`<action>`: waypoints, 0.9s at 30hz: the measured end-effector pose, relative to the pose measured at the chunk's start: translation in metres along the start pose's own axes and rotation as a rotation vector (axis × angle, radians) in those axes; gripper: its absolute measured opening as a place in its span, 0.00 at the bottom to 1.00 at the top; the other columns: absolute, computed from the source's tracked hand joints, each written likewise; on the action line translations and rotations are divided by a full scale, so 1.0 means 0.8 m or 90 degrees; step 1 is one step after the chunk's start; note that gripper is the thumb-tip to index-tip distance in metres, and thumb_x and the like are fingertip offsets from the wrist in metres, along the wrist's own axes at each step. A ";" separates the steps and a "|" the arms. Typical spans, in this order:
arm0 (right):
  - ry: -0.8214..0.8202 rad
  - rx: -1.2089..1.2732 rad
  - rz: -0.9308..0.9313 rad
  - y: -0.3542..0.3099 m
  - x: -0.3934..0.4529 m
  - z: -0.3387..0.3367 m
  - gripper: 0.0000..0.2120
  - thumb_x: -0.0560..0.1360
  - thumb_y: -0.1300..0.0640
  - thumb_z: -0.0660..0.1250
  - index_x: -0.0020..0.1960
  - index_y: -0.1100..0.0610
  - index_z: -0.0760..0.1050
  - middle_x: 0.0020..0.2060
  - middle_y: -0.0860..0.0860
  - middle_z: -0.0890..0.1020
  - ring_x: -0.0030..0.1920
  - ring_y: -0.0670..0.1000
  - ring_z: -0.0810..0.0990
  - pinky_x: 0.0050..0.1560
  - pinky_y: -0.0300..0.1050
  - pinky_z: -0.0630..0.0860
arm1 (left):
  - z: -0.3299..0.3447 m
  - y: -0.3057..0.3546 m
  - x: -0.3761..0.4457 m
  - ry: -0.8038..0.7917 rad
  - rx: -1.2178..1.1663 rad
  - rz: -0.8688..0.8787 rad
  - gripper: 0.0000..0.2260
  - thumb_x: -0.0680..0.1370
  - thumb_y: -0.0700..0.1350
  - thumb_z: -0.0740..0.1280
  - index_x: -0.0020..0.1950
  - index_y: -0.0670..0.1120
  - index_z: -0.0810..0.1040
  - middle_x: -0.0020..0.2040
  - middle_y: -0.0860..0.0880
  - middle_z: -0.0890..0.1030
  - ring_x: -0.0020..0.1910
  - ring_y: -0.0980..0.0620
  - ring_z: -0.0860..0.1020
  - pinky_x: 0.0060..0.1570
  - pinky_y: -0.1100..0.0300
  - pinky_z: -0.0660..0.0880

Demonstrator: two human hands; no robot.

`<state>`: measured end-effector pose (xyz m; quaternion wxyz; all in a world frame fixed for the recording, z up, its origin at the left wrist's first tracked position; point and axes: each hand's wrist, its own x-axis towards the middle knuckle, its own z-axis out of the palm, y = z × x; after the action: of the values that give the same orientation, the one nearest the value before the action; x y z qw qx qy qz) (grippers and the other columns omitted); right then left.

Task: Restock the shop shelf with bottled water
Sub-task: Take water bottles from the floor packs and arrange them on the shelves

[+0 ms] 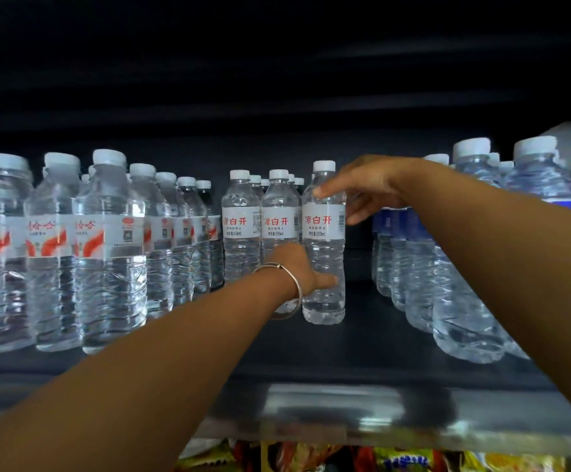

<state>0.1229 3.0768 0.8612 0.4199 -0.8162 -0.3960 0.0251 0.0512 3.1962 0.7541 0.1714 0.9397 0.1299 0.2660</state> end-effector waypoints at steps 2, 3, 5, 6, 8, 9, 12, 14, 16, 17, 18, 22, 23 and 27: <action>0.005 -0.016 0.003 0.000 -0.006 0.009 0.18 0.67 0.53 0.75 0.52 0.57 0.72 0.46 0.55 0.80 0.49 0.57 0.82 0.53 0.53 0.80 | 0.004 0.002 0.004 0.009 0.017 -0.008 0.23 0.70 0.56 0.72 0.57 0.42 0.75 0.51 0.45 0.78 0.52 0.46 0.78 0.47 0.59 0.72; 0.017 -0.013 0.003 0.000 -0.007 0.012 0.19 0.68 0.55 0.75 0.54 0.56 0.72 0.44 0.54 0.80 0.49 0.57 0.82 0.53 0.54 0.80 | 0.005 0.003 0.006 0.019 0.028 -0.009 0.24 0.70 0.56 0.72 0.59 0.42 0.74 0.53 0.45 0.78 0.53 0.45 0.77 0.47 0.58 0.72; 0.043 -0.007 0.001 0.002 -0.004 0.019 0.23 0.68 0.58 0.75 0.59 0.62 0.72 0.44 0.55 0.81 0.49 0.57 0.82 0.52 0.55 0.80 | 0.007 0.004 0.007 0.033 0.045 -0.010 0.26 0.70 0.57 0.71 0.60 0.42 0.73 0.55 0.44 0.78 0.54 0.45 0.77 0.50 0.57 0.72; 0.054 -0.008 0.000 0.003 -0.002 0.021 0.24 0.68 0.58 0.75 0.61 0.64 0.72 0.46 0.56 0.82 0.48 0.57 0.83 0.51 0.56 0.80 | 0.008 0.004 0.009 0.038 0.049 -0.013 0.25 0.70 0.57 0.71 0.59 0.42 0.73 0.55 0.44 0.78 0.54 0.45 0.77 0.50 0.57 0.73; 0.072 0.001 0.001 0.004 0.002 0.025 0.25 0.69 0.59 0.75 0.61 0.64 0.72 0.49 0.58 0.82 0.48 0.57 0.83 0.49 0.57 0.80 | 0.010 0.001 0.011 0.042 0.054 -0.010 0.25 0.70 0.57 0.71 0.58 0.41 0.73 0.54 0.44 0.78 0.53 0.45 0.77 0.50 0.56 0.74; 0.083 0.010 0.001 0.004 0.004 0.027 0.25 0.69 0.59 0.75 0.62 0.64 0.71 0.50 0.58 0.82 0.48 0.58 0.82 0.49 0.57 0.80 | 0.011 -0.001 0.013 0.040 0.053 -0.004 0.25 0.70 0.57 0.71 0.57 0.41 0.73 0.54 0.44 0.78 0.52 0.45 0.77 0.49 0.56 0.74; 0.118 0.019 0.000 0.006 0.010 0.034 0.29 0.69 0.61 0.74 0.66 0.64 0.68 0.54 0.59 0.80 0.50 0.59 0.81 0.49 0.58 0.80 | 0.012 -0.008 0.014 0.031 0.050 0.000 0.25 0.69 0.56 0.72 0.57 0.41 0.72 0.54 0.43 0.78 0.52 0.45 0.77 0.46 0.58 0.71; 0.128 0.017 0.001 0.007 0.014 0.038 0.29 0.69 0.61 0.74 0.66 0.64 0.67 0.54 0.59 0.80 0.50 0.59 0.82 0.48 0.58 0.80 | 0.012 -0.012 0.013 0.024 0.049 -0.006 0.26 0.70 0.55 0.73 0.58 0.39 0.71 0.55 0.42 0.77 0.54 0.44 0.76 0.44 0.58 0.68; 0.137 0.021 0.004 0.009 0.018 0.040 0.28 0.69 0.60 0.74 0.65 0.64 0.68 0.53 0.59 0.81 0.49 0.59 0.82 0.48 0.57 0.81 | 0.012 -0.015 0.010 0.018 0.056 -0.005 0.26 0.70 0.54 0.73 0.59 0.39 0.70 0.57 0.42 0.76 0.55 0.43 0.76 0.45 0.59 0.68; 0.140 0.022 0.006 0.009 0.018 0.041 0.28 0.69 0.60 0.74 0.65 0.64 0.68 0.53 0.59 0.81 0.49 0.59 0.82 0.48 0.57 0.80 | 0.012 -0.016 0.009 0.011 0.062 -0.005 0.27 0.70 0.54 0.72 0.60 0.39 0.70 0.58 0.42 0.76 0.56 0.43 0.75 0.46 0.58 0.68; 0.144 0.023 0.008 0.009 0.018 0.042 0.28 0.69 0.60 0.74 0.66 0.64 0.68 0.54 0.59 0.81 0.49 0.59 0.82 0.49 0.57 0.80 | 0.012 -0.017 0.008 0.002 0.065 -0.007 0.27 0.71 0.54 0.72 0.61 0.39 0.70 0.58 0.42 0.76 0.57 0.43 0.75 0.47 0.58 0.69; 0.156 0.030 0.002 0.011 0.019 0.044 0.28 0.69 0.60 0.74 0.66 0.64 0.68 0.55 0.59 0.80 0.50 0.58 0.82 0.49 0.56 0.81 | 0.012 -0.020 0.006 -0.020 0.073 -0.007 0.29 0.71 0.55 0.71 0.64 0.40 0.68 0.61 0.42 0.75 0.59 0.43 0.74 0.51 0.56 0.70; 0.160 0.034 -0.002 0.012 0.018 0.045 0.28 0.69 0.60 0.74 0.65 0.64 0.68 0.54 0.59 0.80 0.50 0.58 0.82 0.49 0.56 0.80 | 0.012 -0.020 0.005 -0.022 0.077 -0.006 0.29 0.71 0.55 0.71 0.65 0.40 0.68 0.61 0.42 0.75 0.59 0.43 0.74 0.52 0.55 0.71; 0.183 0.044 -0.008 0.017 0.017 0.047 0.28 0.68 0.59 0.75 0.65 0.62 0.69 0.55 0.58 0.80 0.51 0.57 0.82 0.50 0.55 0.80 | 0.011 -0.021 0.002 -0.025 0.068 0.001 0.28 0.72 0.55 0.71 0.64 0.40 0.68 0.60 0.42 0.75 0.58 0.43 0.75 0.53 0.55 0.71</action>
<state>0.1263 3.1063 0.8312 0.5000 -0.7941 -0.3358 -0.0811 0.0547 3.2097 0.7415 0.1232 0.9525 0.1402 0.2405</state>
